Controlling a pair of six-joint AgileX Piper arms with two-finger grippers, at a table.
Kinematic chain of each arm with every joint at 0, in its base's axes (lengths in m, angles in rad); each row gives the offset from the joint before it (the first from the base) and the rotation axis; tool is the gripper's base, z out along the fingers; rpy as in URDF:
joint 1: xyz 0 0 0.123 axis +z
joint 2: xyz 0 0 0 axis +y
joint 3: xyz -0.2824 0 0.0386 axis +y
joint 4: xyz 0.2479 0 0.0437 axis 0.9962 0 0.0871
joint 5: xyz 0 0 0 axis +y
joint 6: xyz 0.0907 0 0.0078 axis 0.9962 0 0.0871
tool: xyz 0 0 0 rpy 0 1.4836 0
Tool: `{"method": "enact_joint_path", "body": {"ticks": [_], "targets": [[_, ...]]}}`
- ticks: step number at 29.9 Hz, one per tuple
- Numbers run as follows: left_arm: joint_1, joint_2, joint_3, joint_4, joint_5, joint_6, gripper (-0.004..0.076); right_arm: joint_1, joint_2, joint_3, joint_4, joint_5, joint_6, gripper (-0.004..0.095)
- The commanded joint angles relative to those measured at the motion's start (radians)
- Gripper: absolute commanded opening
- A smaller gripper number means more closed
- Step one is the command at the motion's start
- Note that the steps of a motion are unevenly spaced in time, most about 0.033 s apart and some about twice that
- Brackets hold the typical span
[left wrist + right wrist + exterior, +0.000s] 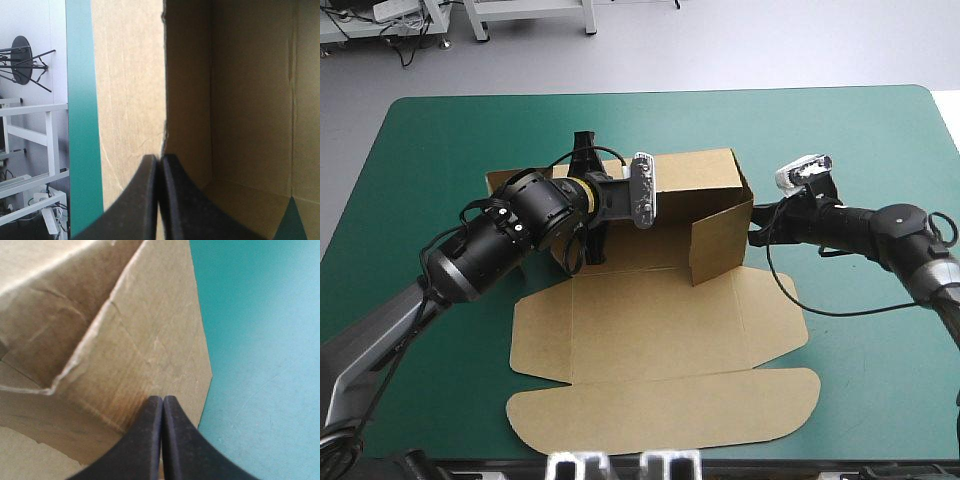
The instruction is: Fold the box
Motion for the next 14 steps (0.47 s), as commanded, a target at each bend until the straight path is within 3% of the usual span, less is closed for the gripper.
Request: {"method": "enact_joint_path", "body": {"ticks": [1,3,8,11,14], "targets": [[-0.005,-0.038,-0.021,0.001,-0.030,-0.021,-0.0009,-0.007,-0.073,0.039,0.152,-0.011,-0.159,-0.0020],[-0.005,-0.034,-0.021,0.001,-0.027,-0.021,-0.0009,-0.007,-0.084,0.060,0.171,-0.009,-0.226,-0.0018],[-0.005,-0.009,-0.021,0.001,-0.004,-0.023,-0.0009,-0.007,-0.105,0.060,0.134,-0.006,-0.239,0.0003],[-0.005,0.002,-0.021,0.001,-0.004,-0.023,-0.0009,-0.007,-0.121,0.058,0.028,0.050,-0.227,0.0173],[-0.005,0.009,-0.021,0.001,-0.008,-0.023,-0.0009,-0.007,-0.128,0.058,-0.056,0.105,-0.183,0.0531]]}}
